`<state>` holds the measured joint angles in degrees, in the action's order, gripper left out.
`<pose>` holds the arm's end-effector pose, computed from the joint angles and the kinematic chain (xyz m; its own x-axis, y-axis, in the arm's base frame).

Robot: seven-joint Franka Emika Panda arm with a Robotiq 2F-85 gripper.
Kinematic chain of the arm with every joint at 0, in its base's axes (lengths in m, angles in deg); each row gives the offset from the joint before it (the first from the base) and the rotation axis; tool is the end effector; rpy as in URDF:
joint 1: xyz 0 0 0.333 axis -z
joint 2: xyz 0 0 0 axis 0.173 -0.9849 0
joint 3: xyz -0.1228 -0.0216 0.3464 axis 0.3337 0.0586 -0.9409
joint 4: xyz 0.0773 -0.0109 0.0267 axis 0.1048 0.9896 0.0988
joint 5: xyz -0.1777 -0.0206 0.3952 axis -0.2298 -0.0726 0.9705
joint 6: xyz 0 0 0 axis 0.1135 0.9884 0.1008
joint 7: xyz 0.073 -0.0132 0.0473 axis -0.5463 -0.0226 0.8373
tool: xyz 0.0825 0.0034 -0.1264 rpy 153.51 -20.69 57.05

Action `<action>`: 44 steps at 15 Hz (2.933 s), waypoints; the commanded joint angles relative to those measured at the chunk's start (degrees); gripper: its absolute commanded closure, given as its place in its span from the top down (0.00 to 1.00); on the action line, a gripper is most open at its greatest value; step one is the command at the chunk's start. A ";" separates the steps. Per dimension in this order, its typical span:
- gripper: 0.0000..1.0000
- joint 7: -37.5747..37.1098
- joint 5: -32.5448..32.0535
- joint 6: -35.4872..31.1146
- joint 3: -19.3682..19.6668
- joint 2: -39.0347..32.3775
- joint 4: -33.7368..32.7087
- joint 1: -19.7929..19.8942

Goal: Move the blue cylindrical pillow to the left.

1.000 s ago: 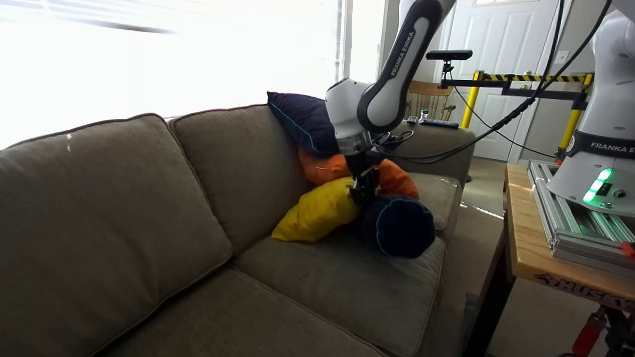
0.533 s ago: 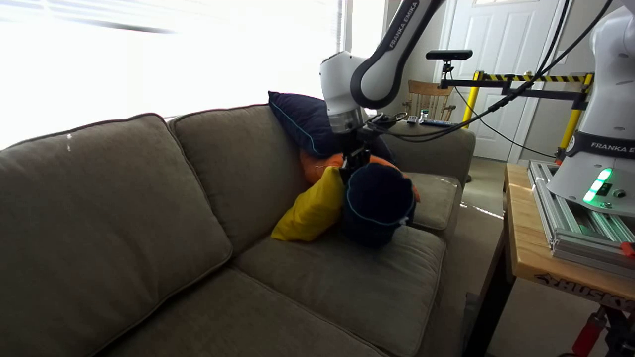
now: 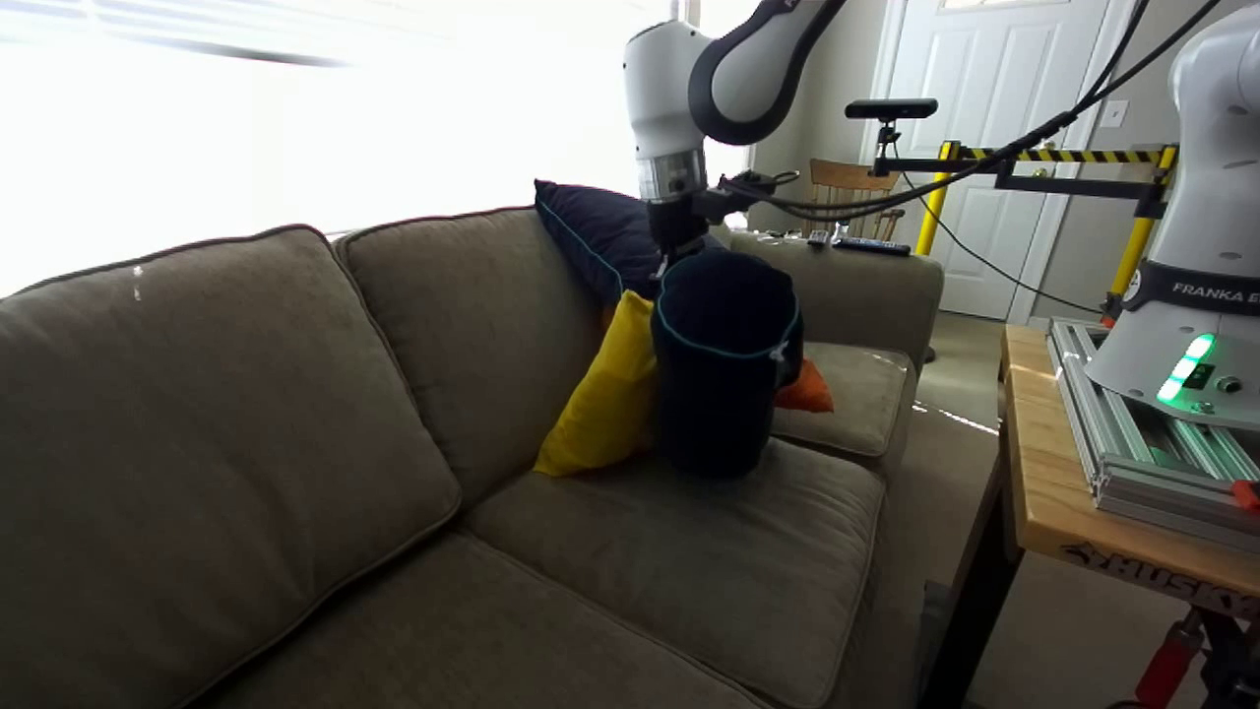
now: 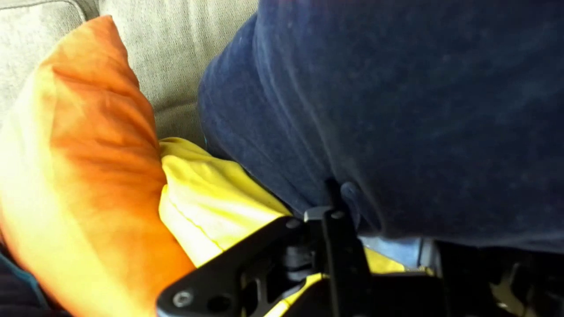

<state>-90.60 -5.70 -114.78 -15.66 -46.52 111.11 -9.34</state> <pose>0.5899 0.1863 0.1653 0.9852 -0.1356 -0.1052 -0.1195 -0.9820 0.1466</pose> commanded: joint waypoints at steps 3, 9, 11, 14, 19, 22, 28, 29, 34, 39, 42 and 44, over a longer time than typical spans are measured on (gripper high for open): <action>0.01 -0.33 -2.51 5.42 -1.38 7.27 -2.08 -0.17; 0.01 0.08 -3.52 8.96 -2.53 11.87 -3.41 0.66; 0.01 0.12 -3.90 9.99 -2.91 13.46 -3.63 0.94; 0.01 0.08 -4.52 11.82 -3.80 15.78 -4.26 1.35; 0.01 -0.38 -5.87 14.42 -5.29 19.79 -5.30 2.04; 0.01 -0.68 -6.83 15.35 -6.19 21.98 -6.08 2.73; 0.01 -1.33 -9.96 17.38 -7.63 23.92 -8.89 4.29; 0.01 -1.73 -10.80 17.76 -7.70 23.92 -9.36 4.46; 0.01 -2.24 -13.28 19.33 -7.58 22.36 -11.44 5.74; 0.01 -0.78 -13.90 19.99 -7.21 20.36 -12.16 6.88; 0.01 -0.32 -14.65 19.50 -7.03 17.51 -13.04 7.00; 0.01 0.18 -15.28 19.22 -6.75 14.80 -13.98 6.87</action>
<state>-91.32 -19.03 -96.17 -22.19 -27.61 100.74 -2.86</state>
